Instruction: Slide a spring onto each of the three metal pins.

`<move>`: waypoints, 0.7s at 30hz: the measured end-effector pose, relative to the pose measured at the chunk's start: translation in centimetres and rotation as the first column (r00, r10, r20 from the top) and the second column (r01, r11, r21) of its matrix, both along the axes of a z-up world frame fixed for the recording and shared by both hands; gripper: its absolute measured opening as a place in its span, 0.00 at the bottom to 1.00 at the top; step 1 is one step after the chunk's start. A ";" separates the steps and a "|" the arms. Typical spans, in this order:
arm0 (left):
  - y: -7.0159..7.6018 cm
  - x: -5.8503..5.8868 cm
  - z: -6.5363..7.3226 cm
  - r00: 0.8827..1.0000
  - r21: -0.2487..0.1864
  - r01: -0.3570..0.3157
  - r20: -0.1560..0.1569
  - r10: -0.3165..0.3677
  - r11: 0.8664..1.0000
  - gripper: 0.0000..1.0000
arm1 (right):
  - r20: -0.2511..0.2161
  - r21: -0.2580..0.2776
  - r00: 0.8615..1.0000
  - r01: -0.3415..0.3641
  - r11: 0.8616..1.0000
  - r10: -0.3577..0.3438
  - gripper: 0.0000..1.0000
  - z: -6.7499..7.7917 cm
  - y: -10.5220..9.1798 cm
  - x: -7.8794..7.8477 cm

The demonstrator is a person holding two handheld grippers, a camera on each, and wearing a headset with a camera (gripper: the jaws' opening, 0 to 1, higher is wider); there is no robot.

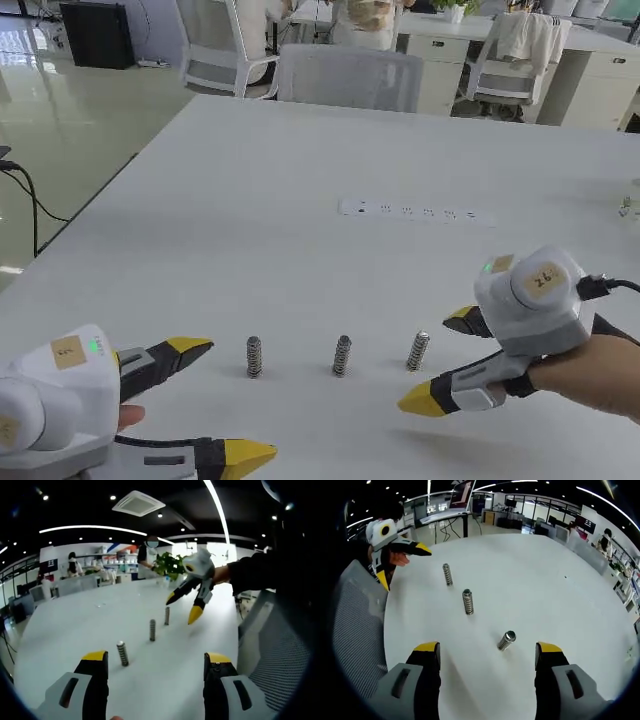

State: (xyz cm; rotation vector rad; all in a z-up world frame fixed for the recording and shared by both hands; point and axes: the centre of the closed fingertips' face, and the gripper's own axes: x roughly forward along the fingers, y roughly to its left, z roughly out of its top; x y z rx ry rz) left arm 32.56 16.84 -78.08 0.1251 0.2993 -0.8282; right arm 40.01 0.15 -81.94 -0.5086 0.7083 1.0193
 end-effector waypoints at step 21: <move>0.0 0.4 -0.4 0.999 -0.049 -0.037 -0.017 0.036 0.998 0.76 | 0.033 0.106 0.997 0.063 0.992 -0.067 0.78 0.7 -0.5 -2.5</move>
